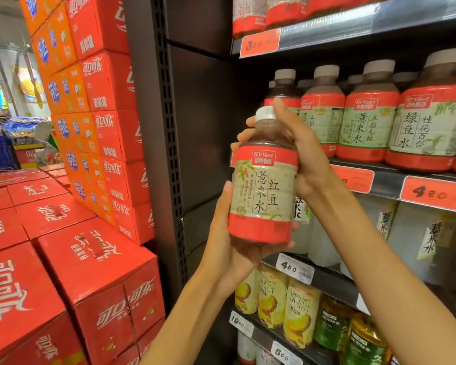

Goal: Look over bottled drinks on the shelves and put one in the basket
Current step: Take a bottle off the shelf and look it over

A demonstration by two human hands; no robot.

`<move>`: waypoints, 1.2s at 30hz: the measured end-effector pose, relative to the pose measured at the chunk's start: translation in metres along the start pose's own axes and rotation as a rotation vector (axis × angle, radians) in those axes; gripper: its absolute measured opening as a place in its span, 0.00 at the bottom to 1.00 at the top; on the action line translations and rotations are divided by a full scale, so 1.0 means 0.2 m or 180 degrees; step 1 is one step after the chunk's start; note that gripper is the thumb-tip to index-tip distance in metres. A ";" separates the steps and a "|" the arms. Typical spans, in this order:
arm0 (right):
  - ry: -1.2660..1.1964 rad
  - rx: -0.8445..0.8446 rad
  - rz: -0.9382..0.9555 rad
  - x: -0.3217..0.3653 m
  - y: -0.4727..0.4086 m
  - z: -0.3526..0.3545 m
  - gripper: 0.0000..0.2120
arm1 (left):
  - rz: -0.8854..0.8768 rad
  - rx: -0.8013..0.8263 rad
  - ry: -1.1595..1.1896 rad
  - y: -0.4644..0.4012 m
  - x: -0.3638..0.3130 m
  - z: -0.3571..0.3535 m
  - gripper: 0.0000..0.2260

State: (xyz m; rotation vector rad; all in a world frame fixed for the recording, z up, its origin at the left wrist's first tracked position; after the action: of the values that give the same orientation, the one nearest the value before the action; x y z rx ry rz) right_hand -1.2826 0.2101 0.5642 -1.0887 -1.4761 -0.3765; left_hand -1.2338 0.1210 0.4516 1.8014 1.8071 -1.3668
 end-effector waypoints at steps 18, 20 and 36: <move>0.0094 0.0003 -0.0104 -0.01 -0.05 0.16 0.19 | -0.0417 0.0161 -0.0247 -0.12 0.05 0.01 0.33; -0.0062 0.0252 -0.0098 -0.02 -0.06 0.13 0.21 | -0.0261 0.0282 -0.0100 -0.12 0.05 0.00 0.36; 0.0460 -0.0645 0.0133 -0.03 -0.16 0.11 0.14 | -0.0487 -0.0010 -0.0786 -0.16 -0.05 0.11 0.24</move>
State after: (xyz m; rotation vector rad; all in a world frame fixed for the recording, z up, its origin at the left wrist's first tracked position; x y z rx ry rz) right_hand -1.3210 0.2080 0.5652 -1.2244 -1.3059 -0.5731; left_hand -1.2696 0.1048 0.4599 1.4430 1.8411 -1.5629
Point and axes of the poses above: each hand's wrist, its own y-axis away from the middle knuckle, its own z-axis out of the back of the hand, x = y × z, the point moved 4 cm from there along -y, towards the middle knuckle, and after that the axes turned 9 degrees about -z, right-handed, at the moved point
